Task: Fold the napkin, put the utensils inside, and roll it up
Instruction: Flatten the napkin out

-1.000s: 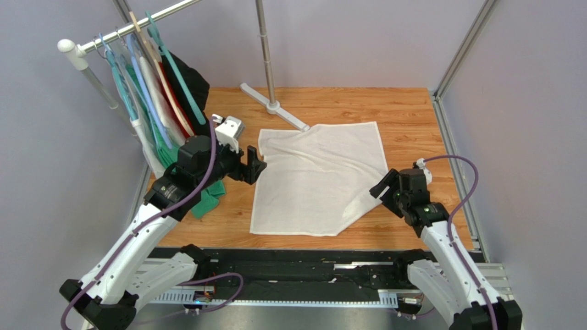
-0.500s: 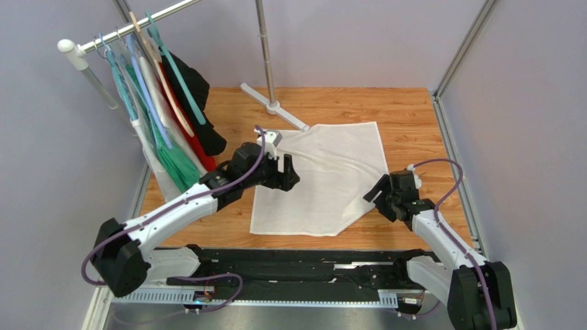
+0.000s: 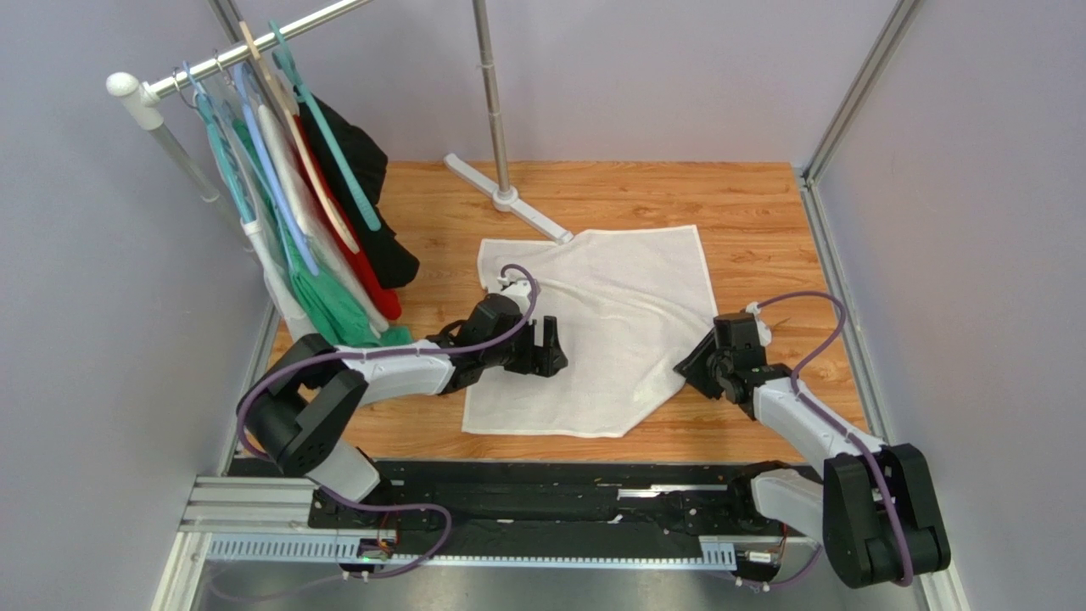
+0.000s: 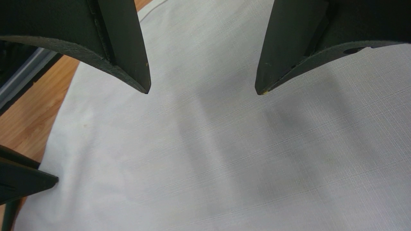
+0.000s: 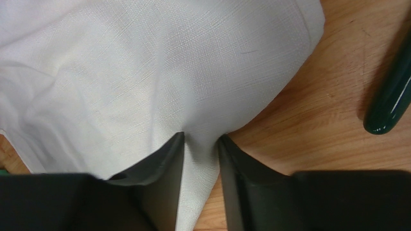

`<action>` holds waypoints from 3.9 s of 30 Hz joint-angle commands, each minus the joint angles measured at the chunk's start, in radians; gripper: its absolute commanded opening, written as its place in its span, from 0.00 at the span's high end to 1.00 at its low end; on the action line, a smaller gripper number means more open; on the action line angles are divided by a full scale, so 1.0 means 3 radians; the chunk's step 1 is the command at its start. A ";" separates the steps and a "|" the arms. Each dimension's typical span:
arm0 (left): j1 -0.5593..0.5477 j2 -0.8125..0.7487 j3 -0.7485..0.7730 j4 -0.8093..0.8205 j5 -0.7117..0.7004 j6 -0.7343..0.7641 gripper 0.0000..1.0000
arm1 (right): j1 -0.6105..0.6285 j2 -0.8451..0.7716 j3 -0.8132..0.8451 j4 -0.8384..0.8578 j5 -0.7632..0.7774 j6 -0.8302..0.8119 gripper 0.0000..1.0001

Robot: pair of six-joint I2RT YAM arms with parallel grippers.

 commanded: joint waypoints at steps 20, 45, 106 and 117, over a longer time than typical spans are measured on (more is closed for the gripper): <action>0.0162 0.0309 -0.0559 0.0573 -0.0114 -0.0241 0.11 | 0.0027 -0.0999 0.0708 -0.1172 0.0558 -0.0349 0.67; -0.0572 -0.0806 -0.0263 0.0092 -0.0277 0.0924 0.12 | 0.0022 0.0120 0.0600 -0.0380 0.0456 -0.0349 0.54; -0.0436 0.0656 0.1057 -0.0496 0.0443 0.0705 1.00 | 0.0022 0.1717 0.2493 -0.0830 -0.0127 -0.1157 0.66; -0.0390 0.0841 0.1113 -0.0547 0.0423 0.0572 1.00 | 0.0155 0.0740 0.1160 -0.0549 -0.0291 -0.0789 0.55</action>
